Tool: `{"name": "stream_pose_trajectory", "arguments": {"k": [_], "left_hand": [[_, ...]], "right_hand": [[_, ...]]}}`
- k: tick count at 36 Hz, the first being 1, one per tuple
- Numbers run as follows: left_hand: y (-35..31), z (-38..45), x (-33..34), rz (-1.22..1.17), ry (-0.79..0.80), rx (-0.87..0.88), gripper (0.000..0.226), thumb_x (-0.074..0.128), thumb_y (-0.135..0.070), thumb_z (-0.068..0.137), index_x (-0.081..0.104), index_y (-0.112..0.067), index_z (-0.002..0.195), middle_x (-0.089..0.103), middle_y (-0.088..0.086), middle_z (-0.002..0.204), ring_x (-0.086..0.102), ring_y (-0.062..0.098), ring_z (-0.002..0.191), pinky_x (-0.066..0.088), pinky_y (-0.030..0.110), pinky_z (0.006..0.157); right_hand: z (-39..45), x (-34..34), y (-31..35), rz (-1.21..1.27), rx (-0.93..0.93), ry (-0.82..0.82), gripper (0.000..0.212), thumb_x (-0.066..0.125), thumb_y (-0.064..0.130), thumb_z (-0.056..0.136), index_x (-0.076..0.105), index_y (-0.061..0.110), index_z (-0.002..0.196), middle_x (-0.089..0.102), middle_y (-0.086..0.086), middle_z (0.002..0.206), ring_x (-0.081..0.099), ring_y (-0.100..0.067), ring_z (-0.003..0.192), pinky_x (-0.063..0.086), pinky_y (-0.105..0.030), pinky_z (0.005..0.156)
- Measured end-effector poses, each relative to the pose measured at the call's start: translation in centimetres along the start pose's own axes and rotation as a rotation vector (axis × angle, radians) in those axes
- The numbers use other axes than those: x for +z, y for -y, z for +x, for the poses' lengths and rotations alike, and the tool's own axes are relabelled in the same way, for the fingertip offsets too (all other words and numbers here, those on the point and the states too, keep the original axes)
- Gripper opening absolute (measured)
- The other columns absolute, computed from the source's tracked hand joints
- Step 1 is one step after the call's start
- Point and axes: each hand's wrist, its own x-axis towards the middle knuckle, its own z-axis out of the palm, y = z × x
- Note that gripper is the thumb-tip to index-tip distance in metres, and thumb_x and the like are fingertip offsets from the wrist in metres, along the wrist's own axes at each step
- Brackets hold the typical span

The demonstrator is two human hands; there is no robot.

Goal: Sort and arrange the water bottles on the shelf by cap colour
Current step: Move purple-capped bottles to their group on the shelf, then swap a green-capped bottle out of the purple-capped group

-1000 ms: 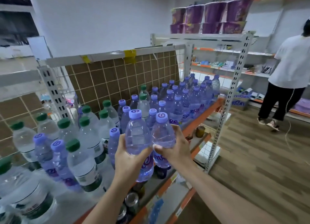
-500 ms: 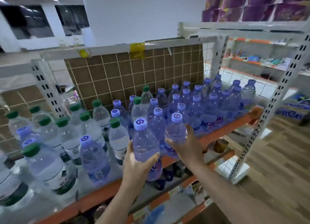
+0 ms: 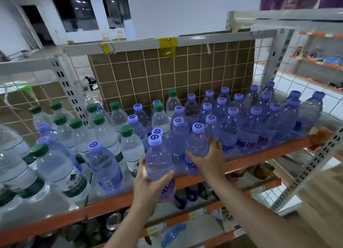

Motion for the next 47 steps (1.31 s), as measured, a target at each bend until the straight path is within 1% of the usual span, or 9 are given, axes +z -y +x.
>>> {"name": "stream_pose_trajectory", "arguments": {"k": [3,9,13,20,28,31,36,44,47], "left_hand": [[0.0,0.2,0.3,-0.005,0.007,-0.010,0.067,0.082,-0.039,0.051,0.056,-0.029,0.112,0.072,-0.006,0.101,0.069,0.013,0.092,0.057,0.037,0.079],[-0.4,0.2,0.4,0.011,0.024,0.030,0.055,0.080,-0.023,0.059,0.055,-0.035,0.107,0.070,-0.015,0.097,0.068,0.004,0.088,0.053,0.021,0.070],[-0.2,0.3,0.0,0.004,0.028,0.032,0.059,0.082,-0.025,0.059,0.056,-0.029,0.112,0.071,-0.004,0.102,0.068,0.013,0.093,0.055,0.033,0.079],[-0.2,0.1,-0.7,0.007,0.025,0.072,0.056,0.081,-0.022,0.061,0.056,-0.031,0.110,0.071,-0.008,0.098,0.068,0.011,0.089,0.056,0.028,0.074],[-0.1,0.4,-1.5,-0.014,0.013,0.095,0.051,0.081,-0.031,0.058,0.057,-0.047,0.100,0.071,-0.004,0.101,0.068,0.019,0.094,0.054,0.052,0.084],[-0.1,0.6,-1.8,-0.040,0.024,0.086,0.053,0.082,-0.022,0.062,0.058,-0.050,0.100,0.071,-0.004,0.102,0.069,0.019,0.095,0.054,0.051,0.086],[-0.1,0.7,-2.4,0.000,0.020,0.097,0.054,0.081,-0.022,0.064,0.056,-0.056,0.097,0.070,-0.008,0.101,0.068,0.014,0.095,0.055,0.048,0.086],[0.0,0.5,-4.2,0.030,-0.050,0.105,0.053,0.081,-0.026,0.065,0.054,-0.054,0.102,0.067,-0.007,0.107,0.066,0.012,0.100,0.054,0.045,0.090],[0.3,0.6,-5.2,-0.010,-0.071,0.063,0.060,0.085,-0.024,0.066,0.053,-0.038,0.115,0.067,-0.003,0.111,0.066,0.014,0.103,0.053,0.048,0.092]], "right_hand": [[0.3,0.2,-0.2,-0.027,-0.010,0.000,0.074,0.085,0.041,0.065,0.052,0.016,0.126,0.048,-0.003,0.125,0.055,-0.025,0.112,0.049,-0.037,0.089],[0.5,1.1,-0.1,-0.032,-0.032,-0.014,0.074,0.085,0.042,0.066,0.052,0.015,0.127,0.047,-0.005,0.130,0.053,-0.025,0.116,0.046,-0.033,0.085],[0.4,1.7,0.1,-0.008,-0.051,-0.058,0.076,0.086,0.041,0.066,0.051,0.015,0.128,0.047,-0.006,0.131,0.051,-0.027,0.118,0.046,-0.036,0.090],[0.3,2.6,0.7,-0.016,-0.044,-0.098,0.074,0.086,0.038,0.067,0.051,0.010,0.127,0.047,-0.009,0.129,0.051,-0.028,0.116,0.038,-0.026,0.084],[-0.3,3.3,0.7,-0.065,-0.071,-0.094,0.082,0.083,0.040,0.071,0.044,0.005,0.134,0.043,-0.013,0.137,0.043,-0.032,0.125,0.041,-0.036,0.092],[-0.5,3.7,0.5,-0.071,-0.086,-0.103,0.082,0.083,0.040,0.073,0.043,0.004,0.134,0.043,-0.013,0.137,0.042,-0.032,0.124,0.035,-0.030,0.087],[-0.5,3.9,0.5,-0.113,-0.075,-0.114,0.085,0.081,0.040,0.072,0.039,0.004,0.136,0.042,-0.016,0.136,0.045,-0.037,0.120,0.046,-0.043,0.082],[-1.0,4.3,1.4,-0.203,-0.067,-0.193,0.085,0.083,0.038,0.070,0.038,0.002,0.132,0.043,-0.023,0.133,0.044,-0.043,0.119,0.048,-0.047,0.079],[-1.4,4.4,2.3,-0.196,-0.074,-0.258,0.079,0.084,0.029,0.070,0.041,0.003,0.131,0.045,-0.023,0.133,0.044,-0.042,0.122,0.046,-0.050,0.086]]}}
